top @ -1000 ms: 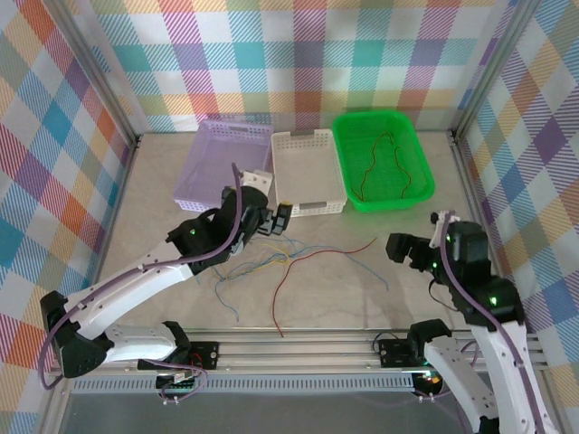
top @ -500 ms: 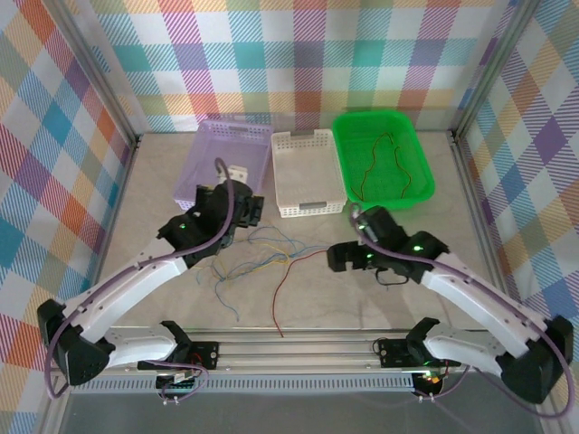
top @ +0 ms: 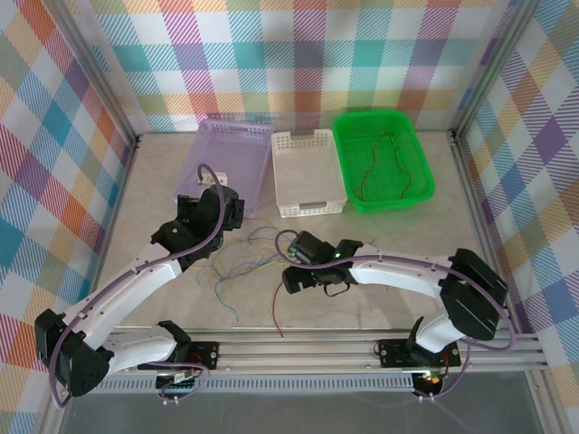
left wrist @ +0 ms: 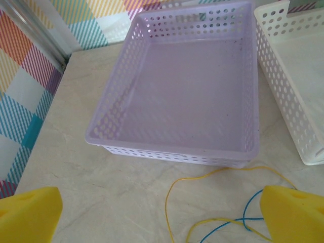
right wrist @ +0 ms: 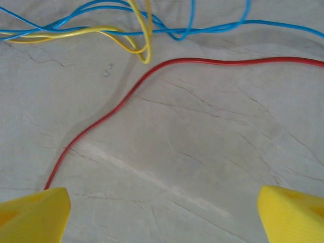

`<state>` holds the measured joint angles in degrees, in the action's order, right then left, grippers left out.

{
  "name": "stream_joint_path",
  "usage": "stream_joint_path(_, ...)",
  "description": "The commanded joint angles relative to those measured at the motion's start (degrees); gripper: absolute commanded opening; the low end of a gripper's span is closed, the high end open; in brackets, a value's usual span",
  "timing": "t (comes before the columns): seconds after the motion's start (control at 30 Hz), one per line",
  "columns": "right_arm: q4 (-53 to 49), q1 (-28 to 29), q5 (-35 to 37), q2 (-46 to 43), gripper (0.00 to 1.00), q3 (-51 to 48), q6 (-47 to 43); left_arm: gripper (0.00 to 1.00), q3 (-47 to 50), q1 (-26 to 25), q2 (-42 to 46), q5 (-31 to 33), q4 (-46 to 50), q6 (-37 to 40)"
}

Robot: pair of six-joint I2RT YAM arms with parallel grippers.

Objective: Untangle the cables

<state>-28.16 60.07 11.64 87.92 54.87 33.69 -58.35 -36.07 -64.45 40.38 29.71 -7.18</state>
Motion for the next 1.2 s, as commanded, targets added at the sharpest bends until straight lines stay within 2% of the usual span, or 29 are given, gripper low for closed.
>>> stream_joint_path(0.0,3.2,1.1,2.7,2.9,0.93,2.4,3.1,1.0,0.0,0.8,1.4,-0.2,-1.4,-1.2)
stream_joint_path(0.27,6.1,2.6,7.5,8.9,0.82,4.1,7.7,1.0,0.3,1.3,2.2,-0.7,-1.8,-1.0)
stream_joint_path(0.43,7.2,2.6,7.0,12.5,0.72,6.1,9.4,1.0,0.2,1.4,1.9,-1.6,-2.0,-1.1)
stream_joint_path(1.0,7.3,2.6,10.4,20.2,0.46,9.3,15.3,1.0,0.3,1.9,2.4,-2.7,-2.0,-1.0)
stream_joint_path(1.17,6.8,2.6,9.9,22.2,0.35,10.6,16.4,1.0,0.3,1.9,2.5,-2.9,-2.1,-1.0)
